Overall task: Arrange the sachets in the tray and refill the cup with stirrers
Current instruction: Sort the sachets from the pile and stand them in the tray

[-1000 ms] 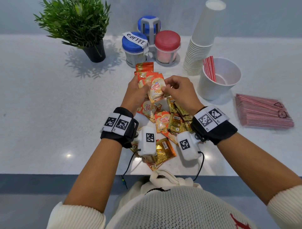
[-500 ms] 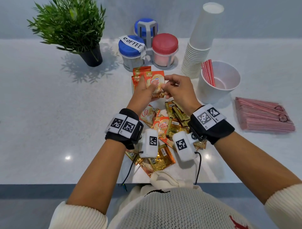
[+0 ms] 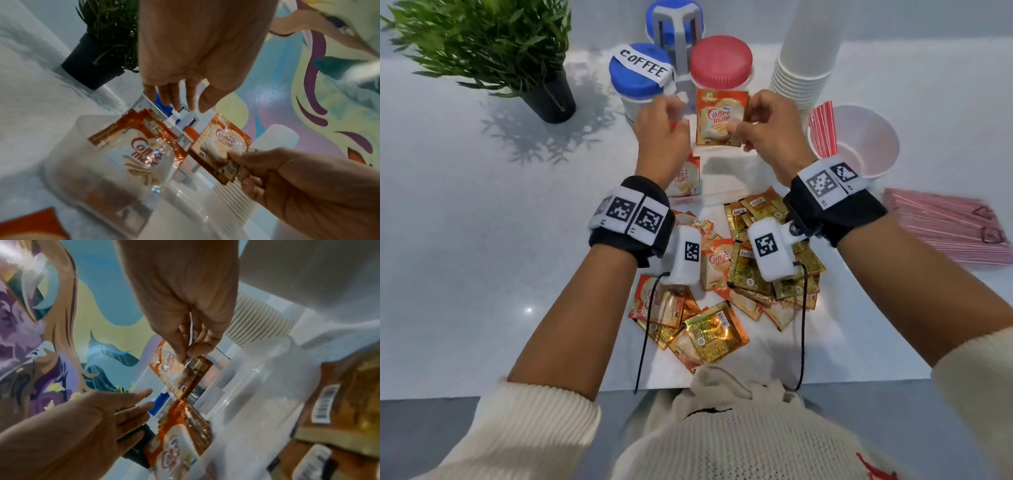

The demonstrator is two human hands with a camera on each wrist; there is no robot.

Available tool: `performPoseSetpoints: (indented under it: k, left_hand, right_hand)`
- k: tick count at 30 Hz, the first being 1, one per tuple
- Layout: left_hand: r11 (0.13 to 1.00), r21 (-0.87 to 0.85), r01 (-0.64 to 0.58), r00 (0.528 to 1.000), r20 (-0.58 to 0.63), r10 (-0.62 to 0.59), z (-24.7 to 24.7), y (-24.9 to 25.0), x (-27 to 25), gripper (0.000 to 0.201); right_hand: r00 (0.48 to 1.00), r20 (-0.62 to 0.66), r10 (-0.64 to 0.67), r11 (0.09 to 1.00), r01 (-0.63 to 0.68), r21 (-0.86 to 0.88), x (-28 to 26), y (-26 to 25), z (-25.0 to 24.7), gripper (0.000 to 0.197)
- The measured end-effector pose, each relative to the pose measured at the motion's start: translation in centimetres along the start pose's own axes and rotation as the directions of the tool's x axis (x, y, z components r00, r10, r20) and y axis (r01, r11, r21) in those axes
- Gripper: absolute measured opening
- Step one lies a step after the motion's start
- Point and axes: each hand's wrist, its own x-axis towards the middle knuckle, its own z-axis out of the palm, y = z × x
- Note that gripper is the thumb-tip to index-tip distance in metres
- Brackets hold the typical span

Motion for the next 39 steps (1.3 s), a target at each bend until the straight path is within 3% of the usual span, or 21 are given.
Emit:
performPoseSetpoints:
  k: [2,4,7,10,16,25,33,39]
  left_hand:
    - [0.98,0.181,0.087,0.995,-0.068,-0.076,-0.1,-0.5,0.3,0.032]
    - [0.935,0.305,0.179,0.984,-0.062,-0.168,-0.1,-1.1,0.2,0.062]
    - [0.914,0.339,0.224,0.973,-0.021,-0.23,0.5,-1.4,-0.3,0.099]
    - [0.904,0.352,0.241,0.967,-0.009,-0.254,1.4,-1.8,-0.2,0.112]
    - [0.933,0.313,0.179,0.983,-0.013,-0.184,1.9,-3.1,0.4,0.107]
    - [0.941,0.301,0.157,0.987,-0.013,-0.16,2.2,-3.7,0.5,0.11]
    - [0.974,0.17,0.152,0.986,0.04,-0.161,1.0,-3.2,0.1,0.114]
    - [0.983,0.13,0.129,0.99,0.042,-0.136,-1.0,-2.0,-1.0,0.091]
  right_hand:
    - [0.999,-0.035,0.012,0.997,-0.014,-0.071,0.8,0.8,0.0,0.032]
    - [0.999,-0.039,0.014,0.988,-0.019,-0.152,1.2,1.6,0.2,0.031]
    - [0.999,-0.013,0.032,0.974,-0.034,-0.226,1.5,2.5,1.0,0.02]
    - [0.998,0.008,0.066,0.961,-0.061,-0.271,1.8,3.0,1.8,0.016]
    - [0.999,-0.028,0.044,0.919,-0.052,-0.392,2.1,3.2,3.2,0.02]
    - [0.99,-0.018,0.137,0.838,-0.125,-0.531,2.6,3.7,4.1,0.032]
    - [0.986,0.003,0.164,0.887,-0.146,-0.438,2.1,3.1,3.2,0.037]
    - [0.999,-0.003,0.034,0.914,-0.032,-0.404,0.7,0.9,2.1,0.028]
